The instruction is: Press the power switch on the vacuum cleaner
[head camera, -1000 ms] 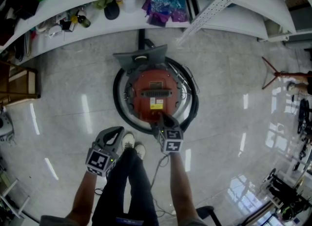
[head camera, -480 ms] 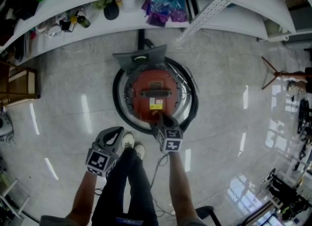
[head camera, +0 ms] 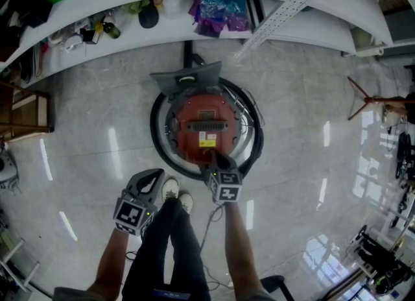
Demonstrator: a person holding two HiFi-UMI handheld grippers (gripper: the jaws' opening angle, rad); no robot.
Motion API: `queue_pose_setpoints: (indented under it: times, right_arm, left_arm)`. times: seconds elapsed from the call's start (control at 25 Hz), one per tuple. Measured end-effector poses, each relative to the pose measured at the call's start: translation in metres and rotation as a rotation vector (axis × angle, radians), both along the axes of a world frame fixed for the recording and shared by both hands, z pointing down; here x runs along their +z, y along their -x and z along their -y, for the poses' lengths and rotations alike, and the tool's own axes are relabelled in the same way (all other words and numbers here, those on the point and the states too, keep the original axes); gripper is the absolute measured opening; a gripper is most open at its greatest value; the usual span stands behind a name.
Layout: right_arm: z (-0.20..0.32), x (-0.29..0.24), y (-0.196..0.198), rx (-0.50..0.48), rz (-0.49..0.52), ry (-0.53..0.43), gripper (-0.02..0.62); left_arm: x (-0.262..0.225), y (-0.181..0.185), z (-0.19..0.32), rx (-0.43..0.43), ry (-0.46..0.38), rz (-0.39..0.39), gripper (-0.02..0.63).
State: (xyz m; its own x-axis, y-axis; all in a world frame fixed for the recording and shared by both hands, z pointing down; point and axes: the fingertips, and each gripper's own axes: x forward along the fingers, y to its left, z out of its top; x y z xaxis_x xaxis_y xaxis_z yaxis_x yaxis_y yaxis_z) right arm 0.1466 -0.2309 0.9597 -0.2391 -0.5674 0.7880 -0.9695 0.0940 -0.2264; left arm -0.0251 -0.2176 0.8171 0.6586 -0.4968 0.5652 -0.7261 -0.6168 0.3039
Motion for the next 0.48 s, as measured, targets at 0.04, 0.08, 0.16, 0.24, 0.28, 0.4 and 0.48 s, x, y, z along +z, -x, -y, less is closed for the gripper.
queue_pose_setpoints:
  times: [0.04, 0.08, 0.16, 0.24, 0.28, 0.4, 0.48]
  right_arm:
    - [0.000, -0.001, 0.000, 0.000, 0.004, -0.001, 0.012]
    - [0.000, -0.001, 0.000, 0.000, 0.005, 0.001, 0.012]
    - [-0.002, 0.002, -0.001, -0.002, -0.004, 0.010, 0.012]
    - [-0.002, 0.003, -0.001, 0.005, 0.002, 0.010, 0.012]
    - [0.000, 0.001, 0.000, 0.010, 0.010, 0.004, 0.012]
    - [0.001, -0.006, -0.001, 0.018, 0.019, 0.002, 0.012]
    - [0.001, -0.011, -0.003, 0.020, 0.012, 0.003, 0.012]
  left_arm:
    - [-0.001, -0.001, 0.000, -0.001, 0.001, 0.000, 0.008]
    - [-0.001, -0.001, 0.000, 0.001, 0.000, 0.003, 0.008]
    - [-0.002, -0.002, 0.000, 0.006, -0.005, 0.004, 0.008]
    - [-0.003, -0.002, 0.000, 0.021, -0.018, 0.003, 0.008]
    - [-0.003, -0.002, -0.001, 0.028, -0.024, 0.003, 0.008]
    - [-0.009, -0.002, -0.002, 0.024, -0.025, 0.001, 0.008]
    - [-0.013, -0.002, -0.001, 0.021, -0.028, 0.002, 0.008]
